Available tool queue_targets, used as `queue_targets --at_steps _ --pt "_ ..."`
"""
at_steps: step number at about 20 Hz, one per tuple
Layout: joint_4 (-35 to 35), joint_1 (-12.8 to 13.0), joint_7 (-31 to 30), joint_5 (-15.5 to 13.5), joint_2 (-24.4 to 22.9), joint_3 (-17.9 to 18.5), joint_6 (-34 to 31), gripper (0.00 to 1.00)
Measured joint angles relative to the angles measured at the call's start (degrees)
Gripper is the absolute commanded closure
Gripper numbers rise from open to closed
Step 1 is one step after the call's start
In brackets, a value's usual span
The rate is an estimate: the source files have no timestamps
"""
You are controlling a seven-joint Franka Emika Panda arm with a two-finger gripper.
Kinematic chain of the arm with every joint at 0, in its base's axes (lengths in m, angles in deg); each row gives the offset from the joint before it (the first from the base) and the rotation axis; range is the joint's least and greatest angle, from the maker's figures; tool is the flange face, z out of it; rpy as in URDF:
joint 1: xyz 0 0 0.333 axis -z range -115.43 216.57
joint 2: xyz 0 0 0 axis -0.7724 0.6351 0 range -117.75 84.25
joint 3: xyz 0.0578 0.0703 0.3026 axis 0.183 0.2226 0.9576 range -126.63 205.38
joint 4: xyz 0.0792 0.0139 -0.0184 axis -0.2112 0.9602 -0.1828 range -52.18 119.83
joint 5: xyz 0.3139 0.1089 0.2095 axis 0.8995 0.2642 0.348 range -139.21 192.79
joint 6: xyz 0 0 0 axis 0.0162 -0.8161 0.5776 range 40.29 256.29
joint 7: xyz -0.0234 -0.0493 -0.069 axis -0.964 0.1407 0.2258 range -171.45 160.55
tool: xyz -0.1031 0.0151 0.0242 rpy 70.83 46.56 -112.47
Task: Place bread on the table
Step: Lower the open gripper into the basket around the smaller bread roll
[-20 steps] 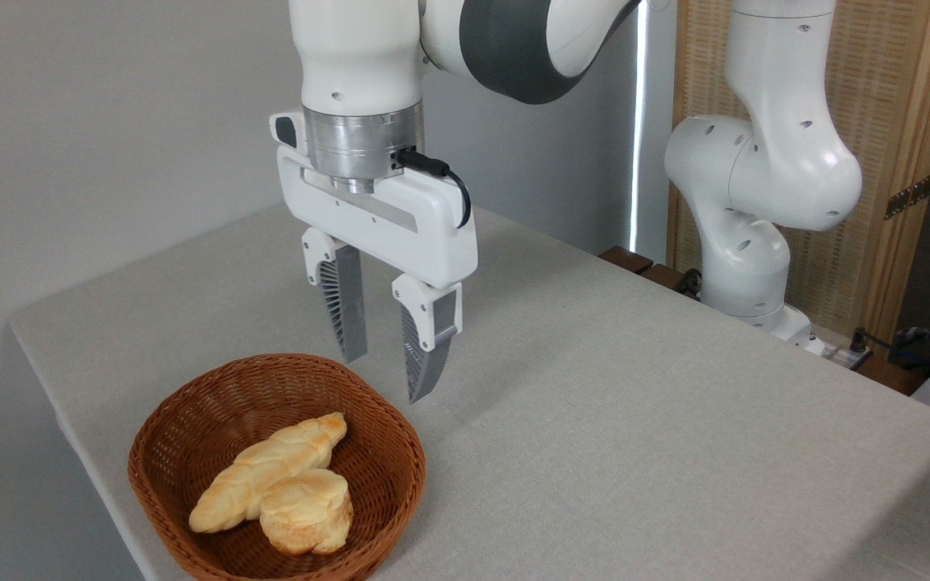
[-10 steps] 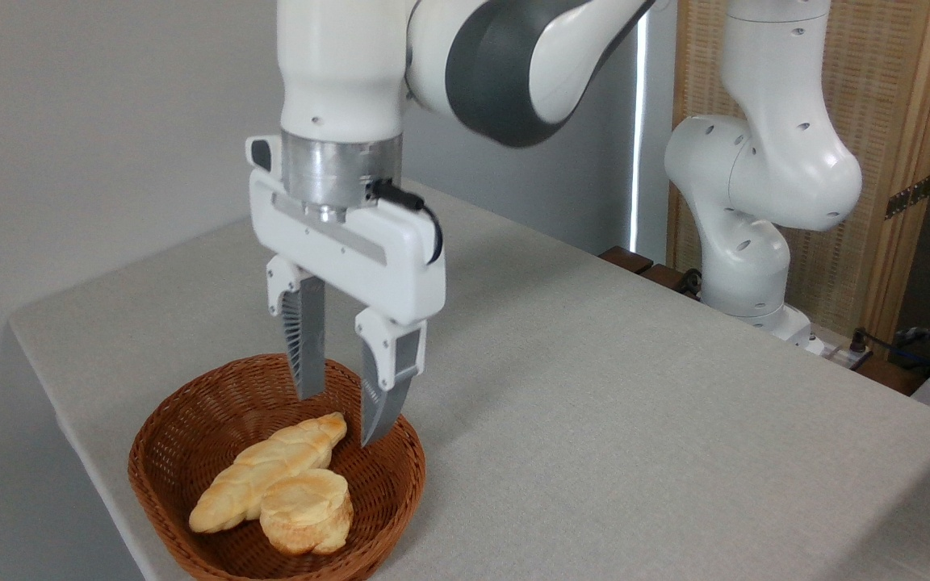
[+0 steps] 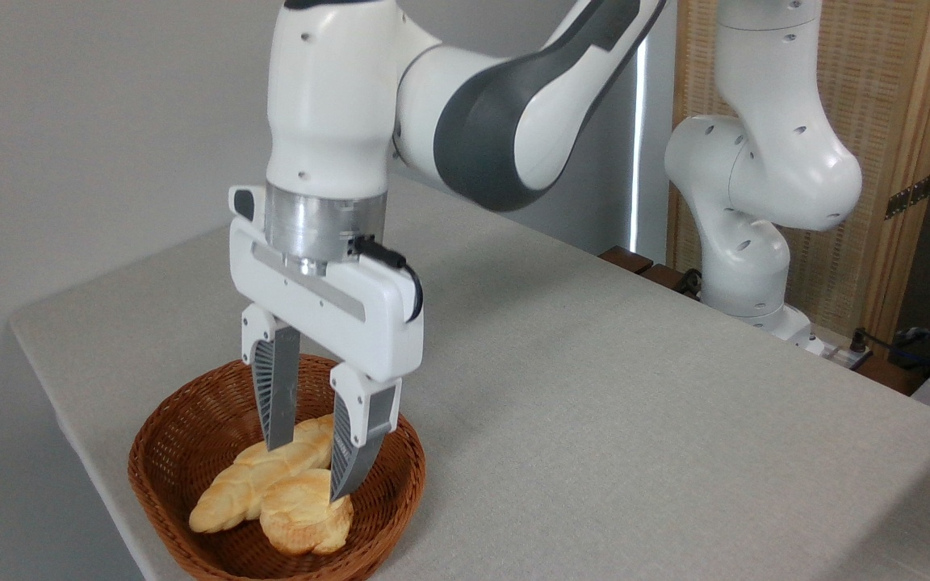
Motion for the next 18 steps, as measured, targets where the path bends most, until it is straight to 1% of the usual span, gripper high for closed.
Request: queue_targets --at_steps 8,18 --pt "0.0 0.1 0.2 0.0 2.9 -0.2 1.7 0.00" --pt "0.0 0.6 0.2 0.0 4.9 -1.4 1.8 0.00"
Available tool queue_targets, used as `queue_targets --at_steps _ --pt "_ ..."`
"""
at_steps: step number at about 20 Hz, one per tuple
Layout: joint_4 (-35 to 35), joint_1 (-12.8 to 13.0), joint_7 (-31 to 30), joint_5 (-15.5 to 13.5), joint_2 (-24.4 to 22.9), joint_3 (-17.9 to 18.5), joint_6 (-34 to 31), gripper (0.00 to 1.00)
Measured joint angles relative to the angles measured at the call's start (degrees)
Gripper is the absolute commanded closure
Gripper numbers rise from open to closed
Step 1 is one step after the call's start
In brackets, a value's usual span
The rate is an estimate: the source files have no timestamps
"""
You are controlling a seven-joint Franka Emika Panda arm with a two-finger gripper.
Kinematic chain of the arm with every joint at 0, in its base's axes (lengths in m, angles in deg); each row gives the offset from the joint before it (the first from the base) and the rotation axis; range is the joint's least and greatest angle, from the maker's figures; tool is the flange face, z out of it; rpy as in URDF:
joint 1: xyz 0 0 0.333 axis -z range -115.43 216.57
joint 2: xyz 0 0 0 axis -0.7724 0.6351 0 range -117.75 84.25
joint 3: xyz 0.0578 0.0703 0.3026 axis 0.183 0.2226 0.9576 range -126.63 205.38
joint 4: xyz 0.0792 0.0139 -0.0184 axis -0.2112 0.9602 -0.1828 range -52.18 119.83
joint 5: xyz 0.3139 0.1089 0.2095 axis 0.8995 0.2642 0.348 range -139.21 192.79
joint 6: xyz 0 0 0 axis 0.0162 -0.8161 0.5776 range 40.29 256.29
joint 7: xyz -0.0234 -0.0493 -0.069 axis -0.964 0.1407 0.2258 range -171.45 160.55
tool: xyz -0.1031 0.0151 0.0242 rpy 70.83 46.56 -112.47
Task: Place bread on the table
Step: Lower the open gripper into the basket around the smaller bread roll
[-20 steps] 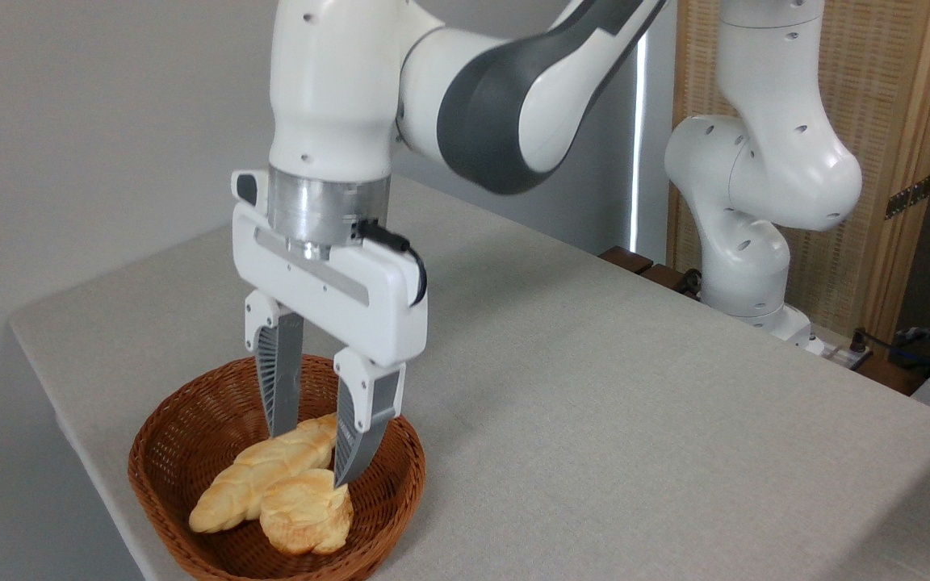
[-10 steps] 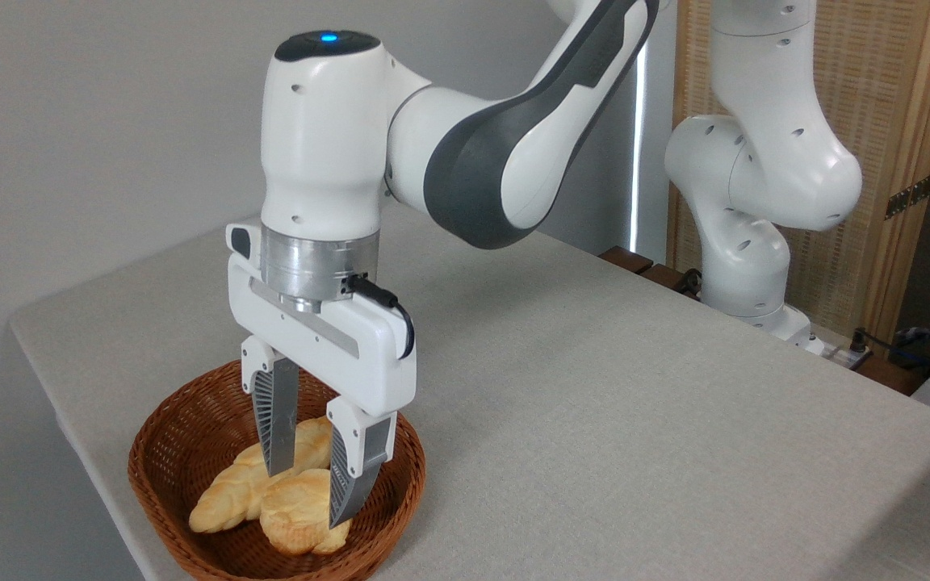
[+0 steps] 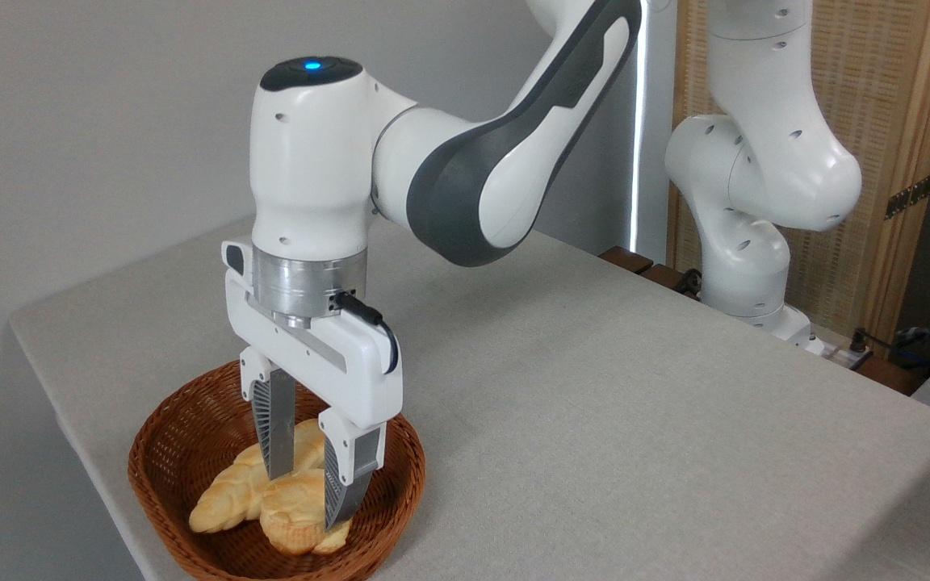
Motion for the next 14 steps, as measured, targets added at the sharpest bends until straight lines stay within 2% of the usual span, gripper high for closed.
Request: queue_targets --at_steps 7,11,14 --pt "0.0 0.1 0.3 0.3 1.0 -0.1 1.5 0.02" --pt "0.0 0.1 0.5 7.4 1.0 -0.1 1.7 0.35" --pt "0.0 0.1 0.5 8.3 1.0 -0.1 1.7 0.36"
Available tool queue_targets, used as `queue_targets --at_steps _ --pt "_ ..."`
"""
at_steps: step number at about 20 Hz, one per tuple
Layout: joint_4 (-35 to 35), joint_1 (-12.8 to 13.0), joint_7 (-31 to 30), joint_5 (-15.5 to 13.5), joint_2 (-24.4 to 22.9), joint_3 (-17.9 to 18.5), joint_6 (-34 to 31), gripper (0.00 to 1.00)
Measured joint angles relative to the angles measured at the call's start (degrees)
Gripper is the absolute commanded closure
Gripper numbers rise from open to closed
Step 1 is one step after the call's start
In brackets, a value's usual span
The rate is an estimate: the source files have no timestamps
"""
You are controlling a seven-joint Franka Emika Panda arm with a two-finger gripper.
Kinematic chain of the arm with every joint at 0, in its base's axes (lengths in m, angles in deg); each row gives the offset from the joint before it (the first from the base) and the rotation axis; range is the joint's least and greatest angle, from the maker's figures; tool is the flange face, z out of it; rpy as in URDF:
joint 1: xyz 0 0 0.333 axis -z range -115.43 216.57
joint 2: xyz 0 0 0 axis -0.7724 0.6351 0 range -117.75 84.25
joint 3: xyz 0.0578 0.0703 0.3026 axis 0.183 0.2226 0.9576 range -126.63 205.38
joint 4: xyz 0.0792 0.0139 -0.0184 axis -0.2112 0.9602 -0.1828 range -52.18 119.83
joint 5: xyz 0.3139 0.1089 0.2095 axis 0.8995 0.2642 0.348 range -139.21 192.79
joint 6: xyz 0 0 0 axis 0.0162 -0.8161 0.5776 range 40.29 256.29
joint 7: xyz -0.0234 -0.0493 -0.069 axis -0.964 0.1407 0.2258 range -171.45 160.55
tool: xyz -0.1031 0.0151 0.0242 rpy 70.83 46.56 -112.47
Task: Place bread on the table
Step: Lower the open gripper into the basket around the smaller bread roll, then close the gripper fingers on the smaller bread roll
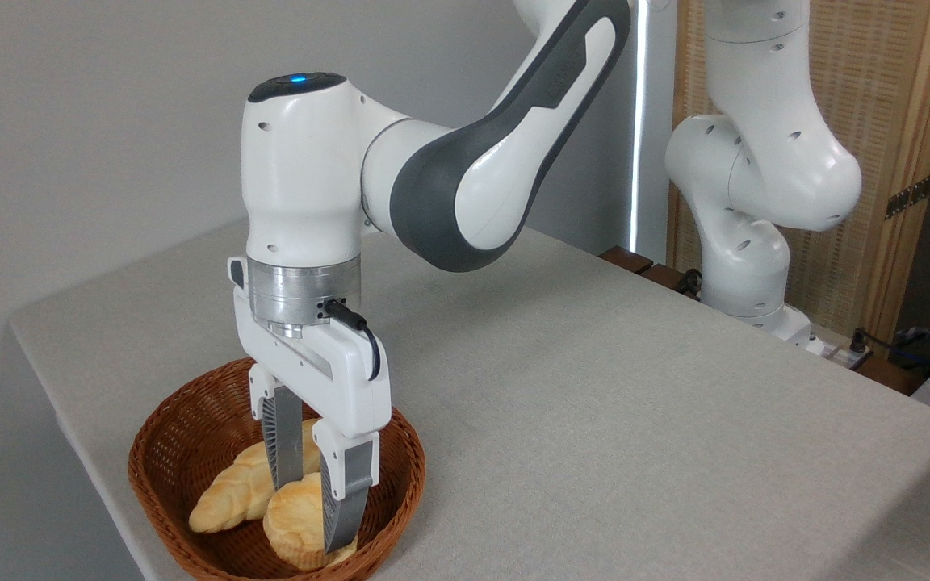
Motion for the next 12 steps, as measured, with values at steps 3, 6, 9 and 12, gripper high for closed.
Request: queue_targets --at_steps 3,6,9,12 --pt "0.0 0.0 0.0 0.0 0.0 0.0 0.0 0.36" --pt "0.0 0.1 0.0 0.0 0.0 0.0 0.0 0.37" --pt "0.0 0.1 0.0 0.0 0.0 0.0 0.0 0.37" --pt "0.0 0.1 0.0 0.0 0.0 0.0 0.0 0.37"
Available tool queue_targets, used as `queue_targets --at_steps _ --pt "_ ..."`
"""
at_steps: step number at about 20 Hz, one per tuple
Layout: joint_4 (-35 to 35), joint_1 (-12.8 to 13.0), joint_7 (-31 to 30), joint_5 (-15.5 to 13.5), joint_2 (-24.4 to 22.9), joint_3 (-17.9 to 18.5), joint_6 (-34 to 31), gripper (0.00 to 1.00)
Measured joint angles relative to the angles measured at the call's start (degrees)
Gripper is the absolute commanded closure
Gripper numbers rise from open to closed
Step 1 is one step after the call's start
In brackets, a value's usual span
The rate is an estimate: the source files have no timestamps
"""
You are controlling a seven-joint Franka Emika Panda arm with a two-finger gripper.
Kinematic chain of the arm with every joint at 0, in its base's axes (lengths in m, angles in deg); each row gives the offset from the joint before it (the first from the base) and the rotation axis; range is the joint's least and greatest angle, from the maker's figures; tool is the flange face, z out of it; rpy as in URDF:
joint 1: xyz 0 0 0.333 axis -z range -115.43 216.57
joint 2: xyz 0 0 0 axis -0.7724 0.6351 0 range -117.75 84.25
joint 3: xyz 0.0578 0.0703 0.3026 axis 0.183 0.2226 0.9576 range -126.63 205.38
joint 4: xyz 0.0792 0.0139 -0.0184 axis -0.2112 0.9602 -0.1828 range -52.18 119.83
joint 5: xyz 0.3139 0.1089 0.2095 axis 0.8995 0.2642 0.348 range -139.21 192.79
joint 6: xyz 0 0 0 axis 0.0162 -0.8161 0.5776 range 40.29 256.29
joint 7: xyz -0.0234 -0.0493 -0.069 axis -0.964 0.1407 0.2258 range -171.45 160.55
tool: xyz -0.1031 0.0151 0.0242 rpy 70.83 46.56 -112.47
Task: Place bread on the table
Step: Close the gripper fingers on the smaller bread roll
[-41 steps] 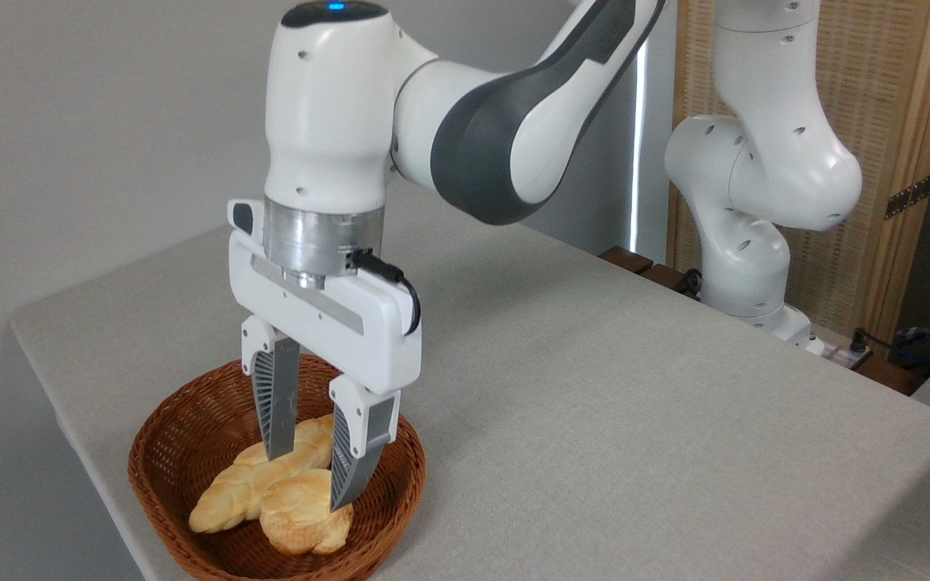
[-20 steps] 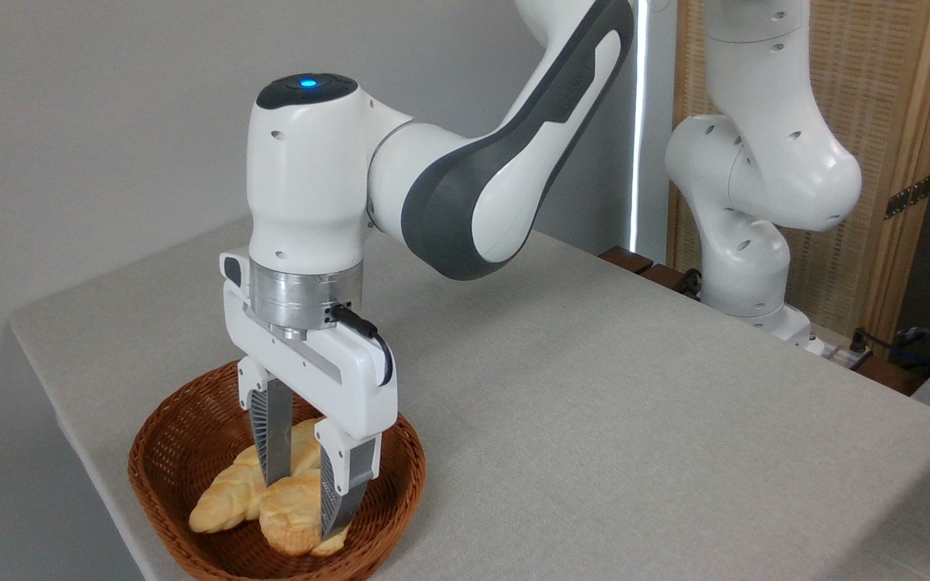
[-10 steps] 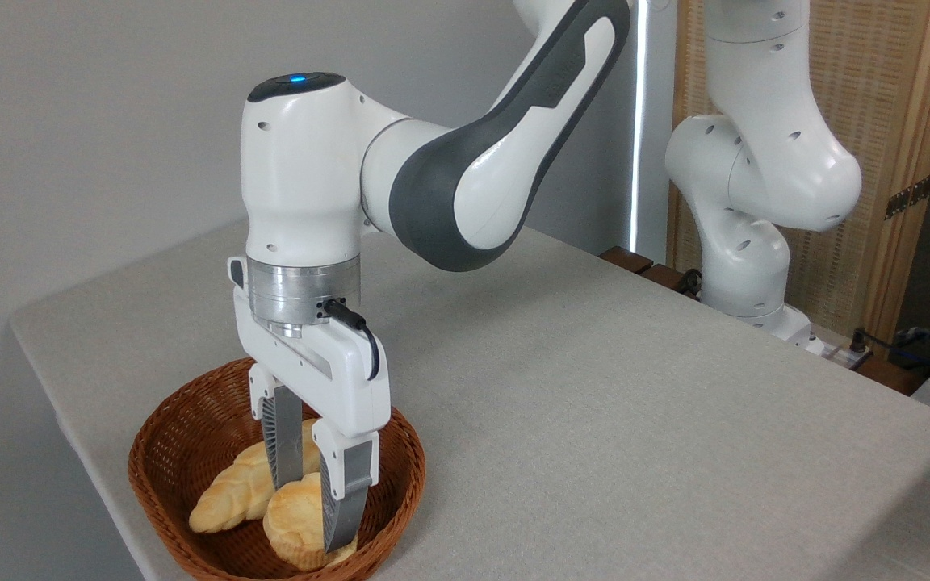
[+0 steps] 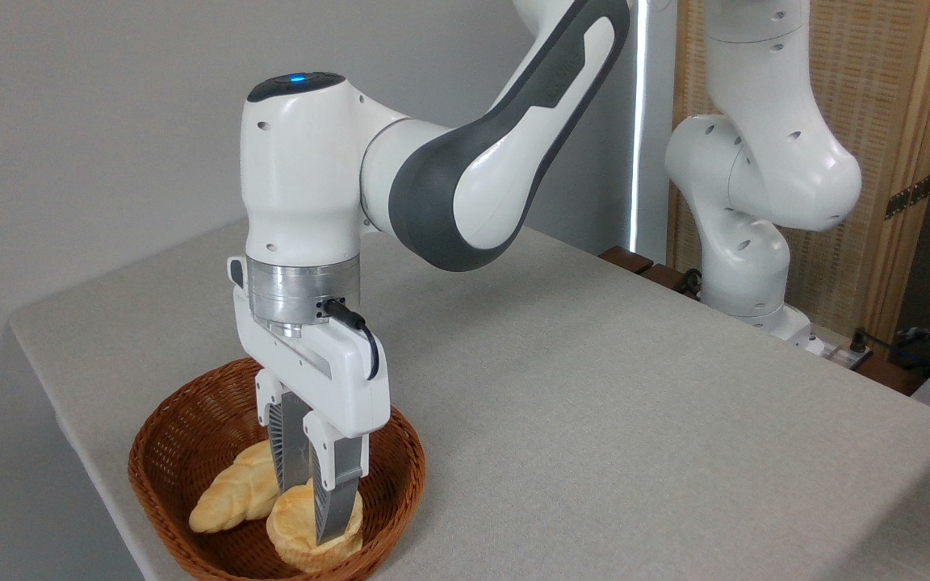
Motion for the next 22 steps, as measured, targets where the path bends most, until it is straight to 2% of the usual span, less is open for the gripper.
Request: queue_targets --at_steps 3,4,6,13,17,22 --pt "0.0 0.0 0.0 0.0 0.0 0.0 0.0 0.49" --pt "0.0 0.0 0.0 0.0 0.0 0.0 0.0 0.50" --pt "0.0 0.0 0.0 0.0 0.0 0.0 0.0 0.57" --pt "0.0 0.0 0.0 0.0 0.0 0.0 0.0 0.57" --pt "0.0 0.0 0.0 0.0 0.0 0.0 0.0 0.63" --pt "0.0 0.0 0.0 0.0 0.0 0.0 0.0 0.64"
